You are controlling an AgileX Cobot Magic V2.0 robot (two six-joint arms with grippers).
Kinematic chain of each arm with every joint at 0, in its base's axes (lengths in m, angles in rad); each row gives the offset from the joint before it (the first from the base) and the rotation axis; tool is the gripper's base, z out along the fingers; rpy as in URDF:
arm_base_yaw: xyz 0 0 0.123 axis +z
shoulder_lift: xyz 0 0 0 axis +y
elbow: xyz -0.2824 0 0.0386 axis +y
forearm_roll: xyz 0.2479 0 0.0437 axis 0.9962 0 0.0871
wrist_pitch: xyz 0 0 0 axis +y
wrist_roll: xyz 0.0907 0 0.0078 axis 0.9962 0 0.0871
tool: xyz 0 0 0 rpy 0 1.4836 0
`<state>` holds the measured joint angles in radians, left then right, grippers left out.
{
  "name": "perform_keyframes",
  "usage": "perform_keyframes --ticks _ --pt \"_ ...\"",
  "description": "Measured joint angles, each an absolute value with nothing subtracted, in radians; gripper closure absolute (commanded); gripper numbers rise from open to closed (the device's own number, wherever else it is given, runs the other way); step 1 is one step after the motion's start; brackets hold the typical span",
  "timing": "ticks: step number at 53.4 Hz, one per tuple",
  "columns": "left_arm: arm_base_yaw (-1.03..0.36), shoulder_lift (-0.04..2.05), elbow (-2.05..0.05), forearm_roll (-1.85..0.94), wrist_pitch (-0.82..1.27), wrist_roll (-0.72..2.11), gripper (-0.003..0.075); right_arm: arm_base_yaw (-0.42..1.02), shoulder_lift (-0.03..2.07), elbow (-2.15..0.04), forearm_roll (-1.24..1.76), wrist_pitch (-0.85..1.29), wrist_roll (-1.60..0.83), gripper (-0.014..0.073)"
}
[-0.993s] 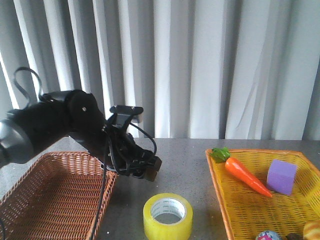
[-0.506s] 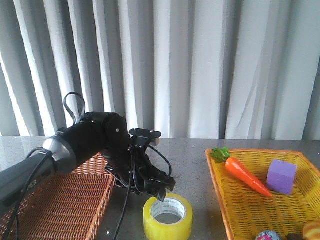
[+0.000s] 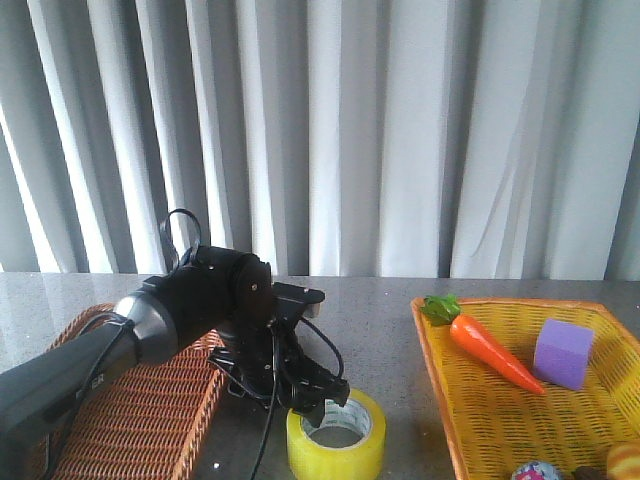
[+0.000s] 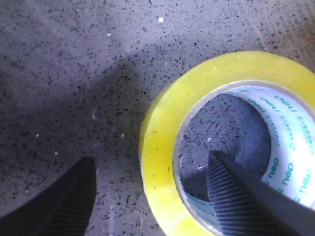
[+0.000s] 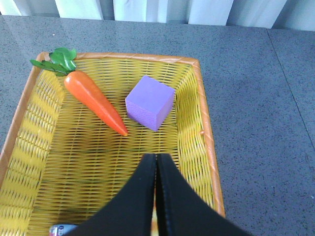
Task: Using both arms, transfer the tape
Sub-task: 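Move the left gripper over the tape roll and lower it into the hole, then grip the tape rim with the left gripper and lift it toward the brown basket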
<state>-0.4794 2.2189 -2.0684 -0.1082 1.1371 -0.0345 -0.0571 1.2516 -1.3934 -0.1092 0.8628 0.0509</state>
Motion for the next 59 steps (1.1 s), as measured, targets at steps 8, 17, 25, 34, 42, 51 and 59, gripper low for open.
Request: perform_keyframes --ticks 8,17,25,34,42,51,59 --pt "-0.479 2.220 -2.068 -0.108 1.137 -0.035 0.0288 -0.057 1.252 -1.393 -0.109 0.863 0.051 0.0603" --pt "-0.479 2.227 -2.068 -0.128 1.136 -0.036 0.0337 -0.057 1.252 -1.393 -0.109 0.863 0.051 0.0603" --pt "-0.479 2.257 -2.069 -0.153 1.137 -0.036 0.0370 -0.057 1.252 -1.393 -0.109 0.863 0.051 0.0603" --pt "-0.479 2.273 -2.069 -0.159 1.136 -0.038 0.0423 -0.057 1.252 -1.393 -0.109 0.863 0.051 0.0603" --pt "-0.479 2.273 -2.070 -0.160 1.140 -0.039 0.0532 -0.057 1.252 -1.393 -0.109 0.863 0.051 0.0603" --pt "-0.479 2.272 -2.076 -0.142 1.157 -0.036 0.0661 -0.057 1.252 -1.393 -0.109 0.863 0.051 0.0603" --pt "-0.479 2.268 -2.077 -0.142 1.159 -0.036 0.0729 -0.057 1.252 -1.393 -0.109 0.863 0.051 0.0603"
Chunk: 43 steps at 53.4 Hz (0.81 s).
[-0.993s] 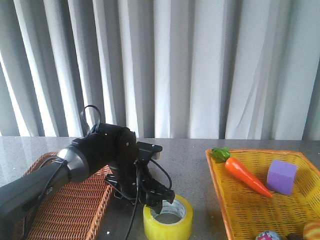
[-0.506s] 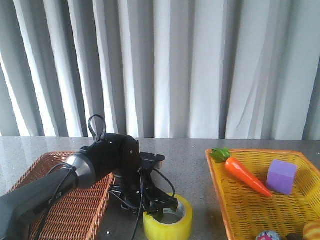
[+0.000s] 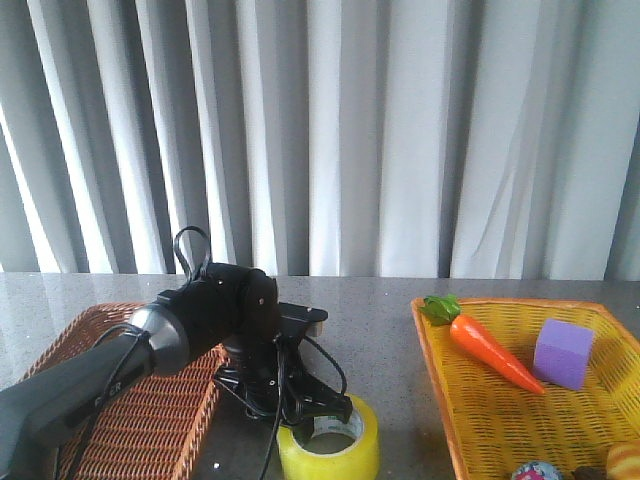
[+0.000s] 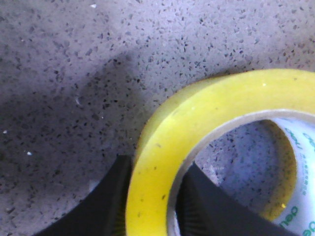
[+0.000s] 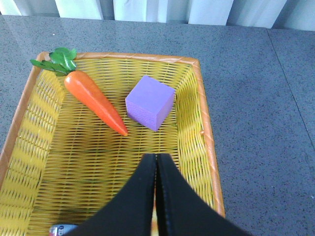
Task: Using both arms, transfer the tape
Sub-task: 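Grip the tape rim with the left gripper and lift it toward the brown basket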
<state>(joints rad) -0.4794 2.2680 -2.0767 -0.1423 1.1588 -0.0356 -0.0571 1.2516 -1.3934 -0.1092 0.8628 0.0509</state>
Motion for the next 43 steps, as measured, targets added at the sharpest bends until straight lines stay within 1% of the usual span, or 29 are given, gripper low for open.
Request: perform_keyframes --ticks 11,24,34,43 --pt "-0.479 2.230 -2.072 -0.152 1.117 -0.035 0.0726 -0.057 1.252 -1.393 -0.109 0.863 0.051 0.0603" --pt "-0.479 2.096 -2.072 -0.093 1.076 -0.030 0.0720 -0.057 1.252 -1.393 -0.109 0.863 0.051 0.0603" --pt "-0.479 1.997 -2.072 0.044 1.082 -0.028 0.0720 -0.057 1.252 -1.393 -0.109 0.863 0.051 0.0603" --pt "-0.460 1.932 -2.072 0.205 1.131 -0.038 0.0720 -0.057 1.252 -1.393 -0.109 0.863 0.051 0.0603"
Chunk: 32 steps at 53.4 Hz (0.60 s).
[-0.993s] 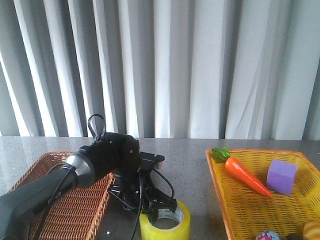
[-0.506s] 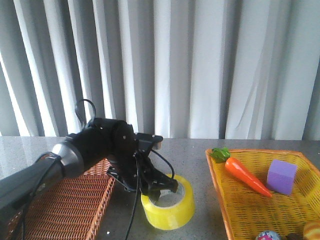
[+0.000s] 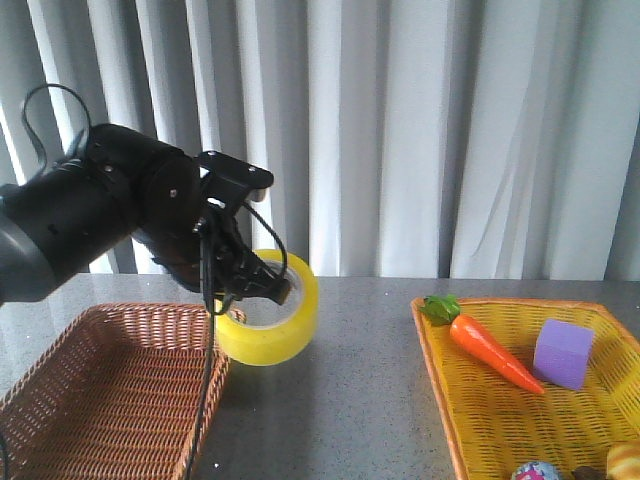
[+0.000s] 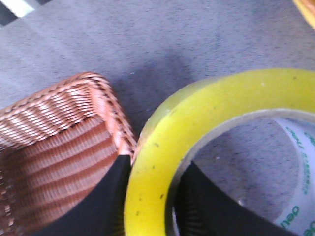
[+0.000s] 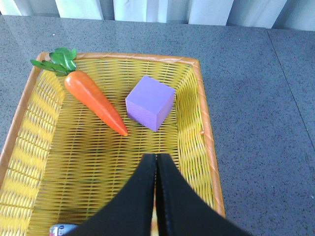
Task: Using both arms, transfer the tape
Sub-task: 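Grip the tape rim with the left gripper and lift it toward the brown basket, then lower the tape roll into the brown basket and open the left gripper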
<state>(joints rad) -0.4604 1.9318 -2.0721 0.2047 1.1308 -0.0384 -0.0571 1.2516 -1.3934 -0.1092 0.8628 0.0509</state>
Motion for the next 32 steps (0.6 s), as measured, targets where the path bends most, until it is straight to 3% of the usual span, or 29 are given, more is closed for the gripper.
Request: perform_keyframes --ticks 14,32 --pt "-0.299 1.912 -2.057 0.210 1.197 -0.089 0.0717 -0.057 1.252 -1.393 -0.109 0.863 0.051 0.0603" --pt "-0.117 1.893 -1.871 0.108 1.126 -0.056 0.0702 -0.057 1.252 -1.393 -0.109 0.863 0.051 0.0603"
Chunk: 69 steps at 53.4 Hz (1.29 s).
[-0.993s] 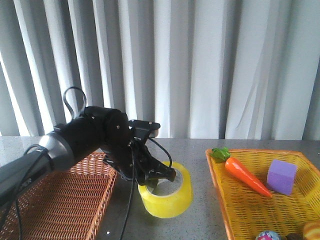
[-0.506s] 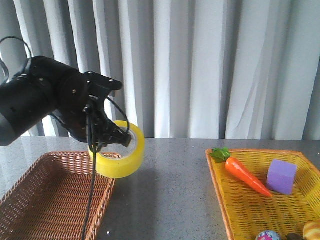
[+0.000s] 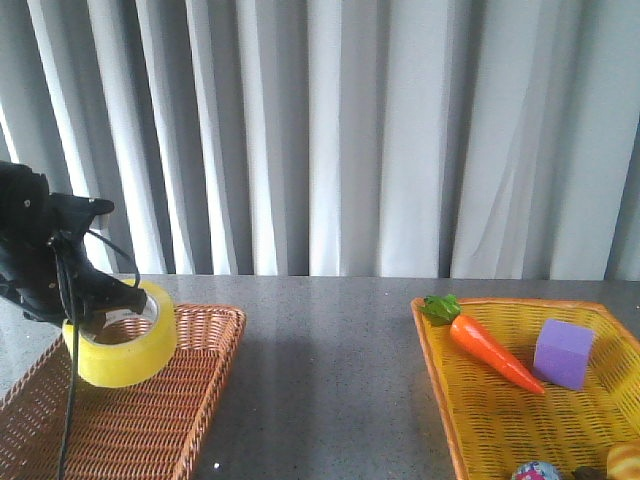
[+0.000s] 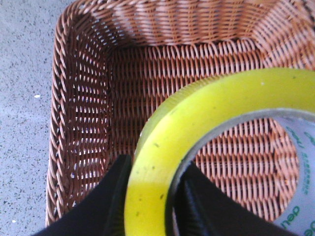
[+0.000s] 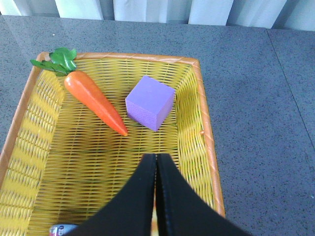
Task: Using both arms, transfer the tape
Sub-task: 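Lower the tape roll into the brown basket and open the left gripper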
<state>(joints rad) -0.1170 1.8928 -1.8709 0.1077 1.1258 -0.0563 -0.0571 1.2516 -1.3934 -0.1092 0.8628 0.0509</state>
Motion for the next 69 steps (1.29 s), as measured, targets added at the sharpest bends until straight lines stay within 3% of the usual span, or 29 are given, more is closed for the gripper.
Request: perform_keyframes --ticks 11,36,69 --pt "-0.085 1.904 -1.777 0.097 1.059 -0.031 0.0666 -0.057 1.252 -1.393 -0.109 0.863 0.051 0.0603" --pt "-0.080 2.046 -1.764 0.074 1.050 -0.029 0.0486 -0.057 1.252 -1.393 -0.108 0.863 0.051 0.0601" --pt "-0.080 2.002 -1.768 0.085 1.101 0.000 0.0265 -0.057 1.252 -1.393 -0.108 0.863 0.051 0.0601"
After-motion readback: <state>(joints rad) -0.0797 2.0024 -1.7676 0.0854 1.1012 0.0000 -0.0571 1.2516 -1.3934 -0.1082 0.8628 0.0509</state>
